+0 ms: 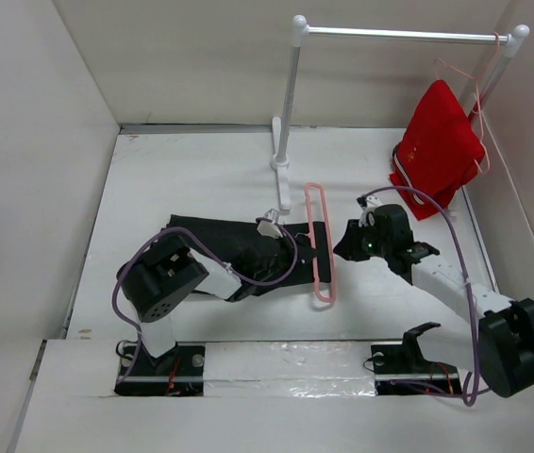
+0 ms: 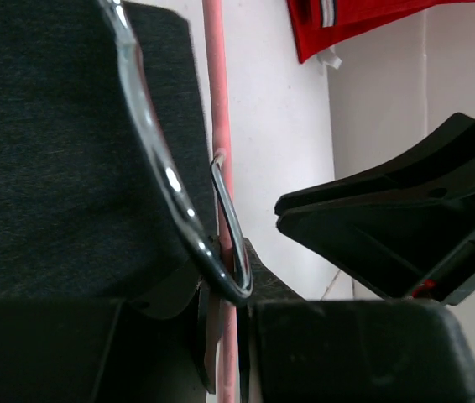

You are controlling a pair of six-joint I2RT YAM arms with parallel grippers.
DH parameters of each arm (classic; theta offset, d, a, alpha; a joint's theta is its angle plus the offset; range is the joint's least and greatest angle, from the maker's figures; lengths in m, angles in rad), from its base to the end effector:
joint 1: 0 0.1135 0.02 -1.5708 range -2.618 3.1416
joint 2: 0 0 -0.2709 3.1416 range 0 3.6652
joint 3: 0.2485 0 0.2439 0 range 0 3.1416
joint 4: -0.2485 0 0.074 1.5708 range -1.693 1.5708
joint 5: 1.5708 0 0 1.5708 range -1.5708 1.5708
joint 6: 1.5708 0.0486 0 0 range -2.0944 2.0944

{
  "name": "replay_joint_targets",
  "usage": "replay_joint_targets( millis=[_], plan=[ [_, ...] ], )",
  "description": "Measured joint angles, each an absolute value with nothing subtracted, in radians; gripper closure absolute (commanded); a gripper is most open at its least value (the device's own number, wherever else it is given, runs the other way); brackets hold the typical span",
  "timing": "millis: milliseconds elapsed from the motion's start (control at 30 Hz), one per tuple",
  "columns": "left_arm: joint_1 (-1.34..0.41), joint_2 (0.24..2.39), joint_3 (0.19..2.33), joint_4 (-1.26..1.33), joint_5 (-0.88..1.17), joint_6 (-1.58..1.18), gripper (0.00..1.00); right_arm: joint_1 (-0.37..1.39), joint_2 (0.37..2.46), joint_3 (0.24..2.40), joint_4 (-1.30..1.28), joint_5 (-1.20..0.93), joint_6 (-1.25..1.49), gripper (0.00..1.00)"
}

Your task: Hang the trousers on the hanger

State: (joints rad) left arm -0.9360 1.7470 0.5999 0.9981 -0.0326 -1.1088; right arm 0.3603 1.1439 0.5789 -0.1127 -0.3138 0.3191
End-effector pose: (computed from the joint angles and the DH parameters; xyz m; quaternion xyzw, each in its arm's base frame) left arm 0.2032 -0.2733 0.1712 -0.0760 0.7539 -0.5503 0.3507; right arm 0.2130 0.0963 0.2088 -0.0858 0.8893 0.2750 0.3552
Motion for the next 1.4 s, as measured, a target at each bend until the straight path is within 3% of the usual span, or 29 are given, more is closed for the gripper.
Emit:
replay_joint_targets(
  millis=[267, 1133, 1267, 1400],
  plan=[
    [-0.936, 1.874, 0.634, 1.036, -0.026, -1.132, 1.0, 0.391, 1.218, 0.574, -0.002, -0.322, 0.339, 0.64],
    [-0.957, 1.901, 0.68, 1.012, -0.035, -1.118, 1.0, 0.394, 1.491, 0.574, 0.184, -0.271, 0.376, 0.59],
    [-0.957, 1.904, 0.68, 1.014, -0.039, -1.116, 1.0, 0.386, 1.513, 0.567, 0.227, -0.303, 0.393, 0.92],
    [-0.956, 1.904, 0.679, 1.014, -0.046, -1.107, 1.0, 0.352, 1.504, 0.535, 0.263, -0.327, 0.41, 1.0]
  ],
)
